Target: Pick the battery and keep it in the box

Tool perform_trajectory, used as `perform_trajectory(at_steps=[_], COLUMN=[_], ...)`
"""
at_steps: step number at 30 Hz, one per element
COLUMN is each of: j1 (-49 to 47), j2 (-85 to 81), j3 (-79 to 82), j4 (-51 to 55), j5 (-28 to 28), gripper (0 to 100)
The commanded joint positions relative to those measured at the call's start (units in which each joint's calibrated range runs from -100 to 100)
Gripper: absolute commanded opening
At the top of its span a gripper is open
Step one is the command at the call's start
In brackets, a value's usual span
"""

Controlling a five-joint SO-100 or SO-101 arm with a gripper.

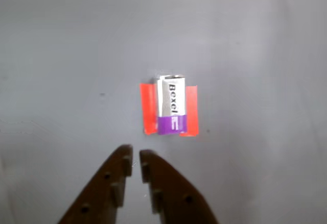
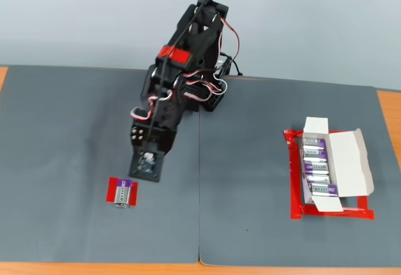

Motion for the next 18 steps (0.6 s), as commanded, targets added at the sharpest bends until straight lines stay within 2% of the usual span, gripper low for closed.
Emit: perform_trajectory(at_steps=[1, 8, 18], j1=[1.3, 1.4, 1.1], j2=[3.7, 13.5, 18.9], j3=[-4.5, -11.6, -12.3], j4=[-2.8, -2.8, -2.0], j5=[0.2, -0.3, -0.2], gripper=[2, 3, 28])
